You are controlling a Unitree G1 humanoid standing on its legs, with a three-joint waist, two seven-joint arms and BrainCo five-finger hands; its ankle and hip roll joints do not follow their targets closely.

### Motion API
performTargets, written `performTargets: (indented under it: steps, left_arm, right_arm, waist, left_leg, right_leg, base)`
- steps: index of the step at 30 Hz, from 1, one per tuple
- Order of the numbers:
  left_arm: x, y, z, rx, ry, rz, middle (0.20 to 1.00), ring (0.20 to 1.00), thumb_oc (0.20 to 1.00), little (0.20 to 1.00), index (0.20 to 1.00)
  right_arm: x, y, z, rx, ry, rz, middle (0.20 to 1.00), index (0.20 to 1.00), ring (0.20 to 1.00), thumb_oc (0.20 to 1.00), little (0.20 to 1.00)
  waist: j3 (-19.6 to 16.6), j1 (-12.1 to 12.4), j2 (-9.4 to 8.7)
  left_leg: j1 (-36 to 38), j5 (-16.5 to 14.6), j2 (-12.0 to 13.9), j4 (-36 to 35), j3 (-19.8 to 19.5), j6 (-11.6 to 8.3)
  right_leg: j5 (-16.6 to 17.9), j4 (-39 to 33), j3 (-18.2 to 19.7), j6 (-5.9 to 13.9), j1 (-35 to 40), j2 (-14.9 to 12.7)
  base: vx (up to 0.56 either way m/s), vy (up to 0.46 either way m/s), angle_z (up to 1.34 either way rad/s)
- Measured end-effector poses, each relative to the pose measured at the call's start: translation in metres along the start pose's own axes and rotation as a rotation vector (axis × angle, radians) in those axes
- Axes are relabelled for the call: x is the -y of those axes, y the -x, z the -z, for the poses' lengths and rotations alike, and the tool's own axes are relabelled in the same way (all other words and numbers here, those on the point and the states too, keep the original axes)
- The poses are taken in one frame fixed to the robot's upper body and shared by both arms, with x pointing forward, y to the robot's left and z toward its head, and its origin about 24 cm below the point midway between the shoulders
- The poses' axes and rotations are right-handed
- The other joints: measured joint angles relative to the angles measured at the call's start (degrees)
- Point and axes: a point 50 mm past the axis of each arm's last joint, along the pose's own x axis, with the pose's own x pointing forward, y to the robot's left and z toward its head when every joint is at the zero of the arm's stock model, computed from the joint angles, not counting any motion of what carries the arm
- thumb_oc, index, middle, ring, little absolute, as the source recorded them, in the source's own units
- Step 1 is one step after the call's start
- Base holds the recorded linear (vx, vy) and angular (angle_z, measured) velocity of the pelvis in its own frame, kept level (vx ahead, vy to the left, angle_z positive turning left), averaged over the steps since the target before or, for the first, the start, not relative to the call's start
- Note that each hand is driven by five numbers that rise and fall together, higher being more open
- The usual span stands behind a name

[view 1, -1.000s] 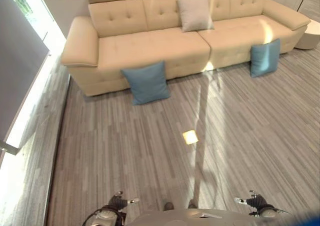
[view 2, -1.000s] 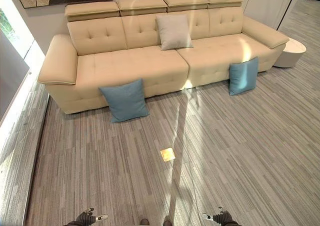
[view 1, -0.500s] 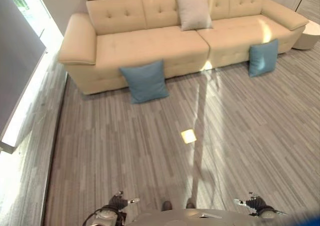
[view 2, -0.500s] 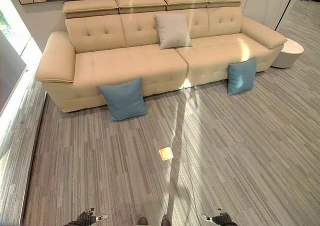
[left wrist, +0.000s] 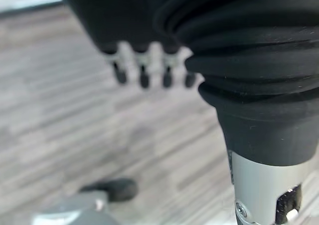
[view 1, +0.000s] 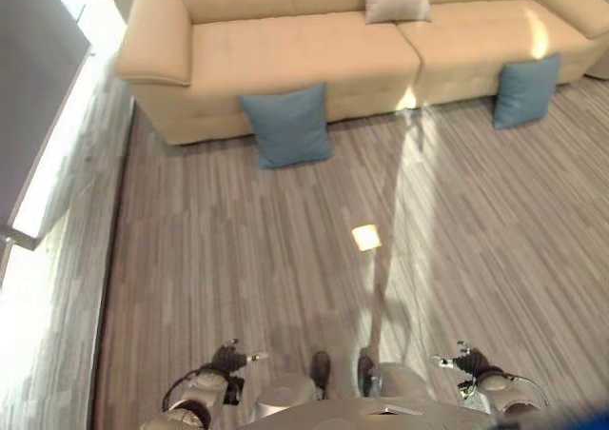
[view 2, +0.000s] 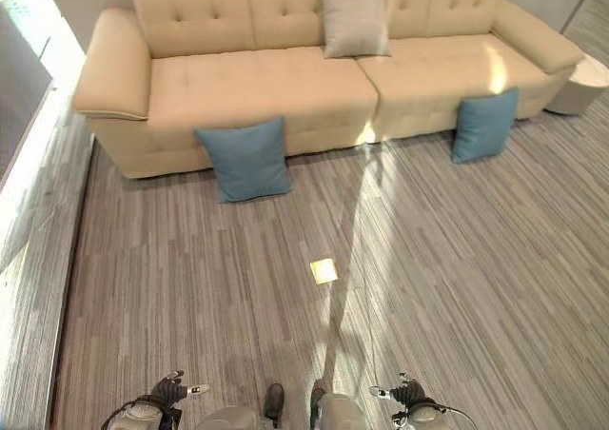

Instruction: Pick up all the scattered cushions and arrange them neatly on the sofa.

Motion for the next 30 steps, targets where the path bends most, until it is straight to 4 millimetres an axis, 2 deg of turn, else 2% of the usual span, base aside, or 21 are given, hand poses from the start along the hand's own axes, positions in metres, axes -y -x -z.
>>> performTargets:
  steps: [2, 3, 4, 5, 7, 8, 9, 10, 11, 13, 14, 15, 16, 17, 20, 21, 22, 24, 25, 27, 30]
  left_arm:
    - [-0.002, 0.0, -0.001, 0.0, -0.001, -0.006, 1.0, 1.0, 1.0, 1.0, 1.0]
    - [-0.005, -0.001, -0.001, -0.001, -0.004, -0.017, 1.0, 1.0, 1.0, 1.0, 1.0]
    - [-0.005, 0.001, 0.007, -0.021, -0.006, -0.022, 1.0, 1.0, 1.0, 1.0, 1.0]
    - [0.001, 0.004, 0.02, -0.054, -0.004, -0.009, 1.0, 1.0, 1.0, 1.0, 1.0]
    - [0.006, 0.003, 0.016, -0.046, -0.004, 0.004, 1.0, 1.0, 1.0, 1.0, 1.0]
    - [0.007, 0.002, 0.012, -0.026, -0.008, 0.008, 1.0, 1.0, 1.0, 1.0, 1.0]
    - [0.007, 0.001, 0.006, -0.01, -0.015, 0.009, 1.0, 1.0, 1.0, 1.0, 1.0]
    - [0.006, 0.003, 0.013, -0.031, -0.017, 0.007, 1.0, 1.0, 1.0, 1.0, 1.0]
    - [0.006, 0.005, 0.022, -0.058, -0.017, 0.008, 1.0, 1.0, 1.0, 1.0, 1.0]
    - [0.001, 0.003, 0.017, -0.043, -0.019, -0.005, 1.0, 1.0, 1.0, 1.0, 1.0]
    - [0.001, 0.001, 0.008, -0.02, -0.026, -0.005, 1.0, 1.0, 1.0, 1.0, 1.0]
    - [0.003, 0.001, 0.003, -0.007, -0.047, 0.003, 1.0, 1.0, 1.0, 1.0, 1.0]
    - [0.004, 0.0, 0.001, -0.001, -0.052, 0.007, 1.0, 1.0, 1.0, 1.0, 1.0]
    - [0.004, -0.001, -0.002, 0.005, -0.048, 0.006, 1.0, 1.0, 1.0, 1.0, 1.0]
    - [0.005, 0.006, 0.03, -0.091, -0.017, 0.002, 1.0, 1.0, 1.0, 1.0, 1.0]
    - [0.002, 0.005, 0.024, -0.077, -0.034, -0.003, 1.0, 1.0, 1.0, 1.0, 1.0]
    - [-0.003, 0.002, 0.016, -0.055, -0.046, -0.013, 1.0, 1.0, 1.0, 1.0, 1.0]
    - [-0.006, -0.002, -0.011, 0.022, -0.073, -0.015, 1.0, 1.0, 1.0, 1.0, 1.0]
    - [-0.003, -0.003, -0.012, 0.02, -0.071, -0.008, 1.0, 1.0, 1.0, 1.0, 1.0]
    - [-0.001, -0.003, -0.013, 0.022, -0.068, -0.005, 1.0, 1.0, 1.0, 1.0, 1.0]
    - [0.0, -0.002, -0.008, 0.0, -0.041, -0.007, 1.0, 1.0, 1.0, 1.0, 1.0]
  right_arm:
    - [-0.004, 0.001, 0.0, 0.004, 0.017, -0.015, 1.0, 1.0, 1.0, 1.0, 1.0]
    - [-0.01, 0.003, 0.01, -0.02, 0.015, -0.028, 1.0, 1.0, 1.0, 1.0, 1.0]
    - [-0.011, 0.003, 0.013, -0.039, 0.01, -0.027, 1.0, 1.0, 1.0, 1.0, 1.0]
    - [-0.009, 0.002, 0.01, -0.034, 0.012, -0.021, 1.0, 1.0, 1.0, 1.0, 1.0]
    - [-0.013, 0.005, 0.018, -0.043, 0.015, -0.032, 1.0, 1.0, 1.0, 1.0, 1.0]
    - [-0.013, 0.006, 0.021, -0.048, 0.014, -0.032, 1.0, 1.0, 1.0, 1.0, 1.0]
    - [-0.01, 0.005, 0.019, -0.044, 0.013, -0.025, 1.0, 1.0, 1.0, 1.0, 1.0]
    - [-0.004, 0.002, 0.007, -0.009, 0.015, -0.011, 1.0, 1.0, 1.0, 1.0, 1.0]
    - [0.004, -0.001, -0.009, 0.047, 0.016, 0.012, 1.0, 1.0, 1.0, 1.0, 1.0]
    - [0.008, -0.002, -0.013, 0.059, 0.014, 0.025, 1.0, 1.0, 1.0, 1.0, 1.0]
    - [0.007, -0.002, -0.011, 0.049, 0.014, 0.023, 1.0, 1.0, 1.0, 1.0, 1.0]
    - [0.005, -0.001, -0.001, 0.008, 0.017, 0.019, 1.0, 1.0, 1.0, 1.0, 1.0]
    - [0.005, -0.001, -0.003, 0.011, 0.017, 0.021, 1.0, 1.0, 1.0, 1.0, 1.0]
    - [0.005, -0.001, -0.001, 0.0, 0.02, 0.017, 1.0, 1.0, 1.0, 1.0, 1.0]
    - [0.001, 0.002, 0.012, -0.033, -0.007, 0.006, 1.0, 1.0, 1.0, 1.0, 1.0]
    - [-0.001, 0.005, 0.026, -0.073, -0.001, -0.002, 1.0, 1.0, 1.0, 1.0, 1.0]
    - [-0.003, 0.007, 0.029, -0.074, 0.0, -0.012, 1.0, 1.0, 1.0, 1.0, 1.0]
    - [-0.006, 0.007, 0.026, -0.055, 0.004, -0.02, 1.0, 1.0, 1.0, 1.0, 1.0]
    - [-0.007, 0.005, 0.014, -0.007, -0.002, -0.023, 1.0, 1.0, 1.0, 1.0, 1.0]
    - [-0.011, 0.005, 0.01, 0.009, 0.005, -0.035, 1.0, 1.0, 1.0, 1.0, 1.0]
    - [-0.013, 0.008, 0.021, -0.027, 0.009, -0.041, 1.0, 1.0, 1.0, 1.0, 1.0]
  waist:
    - [-0.46, -0.34, -0.74]
    - [-1.42, -0.53, -2.58]
    - [-2.36, -0.05, -3.67]
    - [-2.69, 0.55, -2.37]
    - [-3.02, 0.01, -2.15]
    - [-3.23, -0.22, -2.68]
    - [-3.2, 0.27, -3.21]
    - [-2.84, 0.59, -3.92]
    - [-2.56, 0.32, -4.41]
    - [-1.35, -0.33, -4.69]
    - [-1.19, -0.38, -4.88]
    - [-1.16, -0.49, -4.37]
    - [-0.55, -0.52, -3.33]
    - [-0.11, -0.2, -2.78]
    - [-2.3, -0.78, -0.51]
    - [-1.87, -2.33, 1.15]
    - [-1.58, -2.75, 0.77]
    - [-1.39, -3.24, -0.35]
    - [-1.19, -3.7, 0.17]
    - [-1.42, -4.2, 0.14]
    - [-2.67, -6.21, -0.26]
  left_leg:
    - [-0.52, 0.27, 0.07, 0.23, -3.4, -1.01]
    - [-1.03, 0.36, -0.72, 0.27, -5.71, -1.4]
    - [-0.37, 0.08, -1.23, 0.2, -6.6, -1.46]
    - [-0.05, -0.73, -0.09, 0.57, -8.54, -2.77]
    - [-0.64, -2.39, 0.43, 2.19, -14.23, -5.52]
    - [-2.07, -3.21, 0.41, 3.72, -17.01, -7.2]
    - [-3.63, -3.99, 0.01, 6.67, -17.22, -8.25]
    - [-5.3, -4.48, -0.51, 9.78, -15.3, -8.59]
    - [-7.95, -5.95, -0.52, 14.28, -9.68, -8.13]
    - [-10.49, -5.98, 1.49, 16.01, -2.38, -7.83]
    - [-12.0, -5.62, 2.81, 13.45, 3.61, -7.27]
    - [-13.23, -3.8, 2.85, 8.5, 5.95, -7.3]
    - [-14.81, -2.35, 2.25, 8.02, 5.97, -7.73]
    - [-15.16, -2.4, 1.87, 9.44, 6.4, -6.78]
    - [-8.82, -0.85, 1.49, 4.87, 5.62, -2.49]
    - [-4.42, 1.05, 2.62, 1.38, 6.33, -0.25]
    - [-3.17, 0.53, 2.41, 1.44, 6.41, 0.41]
    - [-0.63, -3.36, 0.0, 2.19, 5.79, 0.83]
    - [1.7, -4.65, -0.09, 1.93, 5.33, 0.66]
    - [4.32, -7.88, -0.45, 1.97, 3.78, -0.04]
    - [7.48, -11.51, -0.23, 2.22, -0.12, -4.28]
  right_leg:
    - [0.06, -6.39, 2.28, -0.36, 0.4, 1.65]
    - [2.28, -12.74, 1.62, -1.24, 0.68, 1.35]
    - [7.09, -13.97, 1.45, -3.4, 1.71, 0.91]
    - [8.01, -15.96, 1.02, -3.41, 4.2, 1.99]
    - [8.23, -21.24, -2.23, -3.96, 8.61, 1.76]
    - [8.16, -22.81, -5.99, -5.27, 9.4, 1.44]
    - [8.41, -23.85, -7.52, -6.19, 9.66, 1.48]
    - [8.73, -24.47, -7.81, -6.74, 10.07, 1.31]
    - [8.85, -25.64, -8.32, -7.82, 10.91, 1.19]
    - [7.76, -26.67, -10.28, -8.19, 12.48, 1.21]
    - [7.16, -26.85, -11.14, -7.87, 12.54, 0.88]
    - [6.91, -26.59, -11.59, -7.3, 12.47, 0.65]
    - [6.16, -26.61, -10.79, -8.17, 13.02, 1.09]
    - [5.52, -26.54, -9.59, -7.36, 12.74, 1.41]
    - [1.89, -20.83, -6.41, -4.85, 13.09, 1.89]
    - [-0.9, -2.27, -7.66, -0.88, 5.96, 2.53]
    - [-2.32, 9.7, -7.61, 0.81, 0.73, 1.85]
    - [-2.49, 21.87, -7.91, 0.86, -7.83, -3.05]
    - [-2.87, 17.13, -9.3, 0.18, -8.95, -3.65]
    - [-1.21, 0.75, -10.25, -1.07, -10.05, -0.24]
    - [4.55, -19.85, -10.59, -2.27, -9.36, 4.18]
  base:
    - [0.1, -0.104, 0.98]
    - [0.1, -0.187, 1.28]
    - [0.12, -0.259, 0.99]
    - [0.13, -0.335, 0.7]
    - [0.12, -0.246, 1.42]
    - [0.1, -0.131, 1.66]
    - [0.08, -0.078, 1.1]
    - [0.08, -0.044, 0.47]
    - [0.12, -0.003, 0.3]
    - [0.13, 0.019, 0.55]
    - [0.15, 0.04, 0.52]
    - [0.39, 0.17, 0.24]
    - [0.46, 0.219, -0.22]
    - [0.43, 0.256, -0.79]
    - [0.2, 0.185, -1.03]
    - [0.19, 0.154, -0.38]
    - [0.29, 0.114, -0.1]
    - [0.43, 0.051, 0.04]
    - [0.45, -0.048, -0.03]
    - [0.62, -0.156, 0.27]
    - [0.4, -0.17, 0.8]
